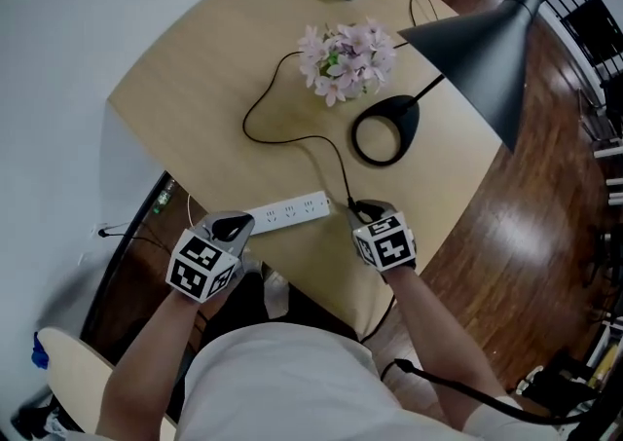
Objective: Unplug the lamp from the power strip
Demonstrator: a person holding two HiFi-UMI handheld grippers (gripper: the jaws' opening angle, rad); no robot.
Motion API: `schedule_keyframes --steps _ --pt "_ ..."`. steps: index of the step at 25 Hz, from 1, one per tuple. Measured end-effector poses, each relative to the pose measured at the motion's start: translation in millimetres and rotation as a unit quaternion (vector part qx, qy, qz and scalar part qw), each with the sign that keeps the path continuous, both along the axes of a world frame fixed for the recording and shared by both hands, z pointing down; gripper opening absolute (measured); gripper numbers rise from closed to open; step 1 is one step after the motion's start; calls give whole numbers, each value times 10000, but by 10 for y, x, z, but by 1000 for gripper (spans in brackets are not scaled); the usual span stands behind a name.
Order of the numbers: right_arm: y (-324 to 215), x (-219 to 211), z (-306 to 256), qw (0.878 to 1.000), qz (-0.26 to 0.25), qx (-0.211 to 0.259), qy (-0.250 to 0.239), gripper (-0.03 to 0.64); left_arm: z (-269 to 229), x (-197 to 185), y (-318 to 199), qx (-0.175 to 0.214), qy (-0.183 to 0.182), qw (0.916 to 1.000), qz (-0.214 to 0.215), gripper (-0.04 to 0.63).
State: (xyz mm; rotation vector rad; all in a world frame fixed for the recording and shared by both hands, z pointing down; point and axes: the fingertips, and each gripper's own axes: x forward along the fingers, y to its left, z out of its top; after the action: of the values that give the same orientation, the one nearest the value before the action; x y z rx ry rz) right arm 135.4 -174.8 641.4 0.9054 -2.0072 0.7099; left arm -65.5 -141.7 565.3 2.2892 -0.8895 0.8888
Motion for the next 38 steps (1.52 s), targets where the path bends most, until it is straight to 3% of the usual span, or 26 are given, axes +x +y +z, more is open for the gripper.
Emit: schedule_keyframes --steps 8,14,20,25,31,38 --pt "-73 -14 30 9994 -218 272 54 118 -252 -530 261 82 232 9954 -924 6" --pt "83 -7 -259 9973 -162 694 198 127 -609 -875 427 608 459 9902 -1174 6" --pt "738 -63 -691 9955 -125 915 197 135 -885 -1341 1073 1009 934 9787 -1525 6" --pt "1576 -301 -953 9957 194 910 -7 135 -837 -1675 1844 929 1407 9719 -1643 6" --pt "2393 -534 -1263 9946 59 1020 -151 135 -562 -1573 2564 669 1610 9725 -1544 6" --pt "2929 -441 -1524 9895 -65 1349 -507 140 -823 -1104 2863 1117 1384 9792 -980 6"
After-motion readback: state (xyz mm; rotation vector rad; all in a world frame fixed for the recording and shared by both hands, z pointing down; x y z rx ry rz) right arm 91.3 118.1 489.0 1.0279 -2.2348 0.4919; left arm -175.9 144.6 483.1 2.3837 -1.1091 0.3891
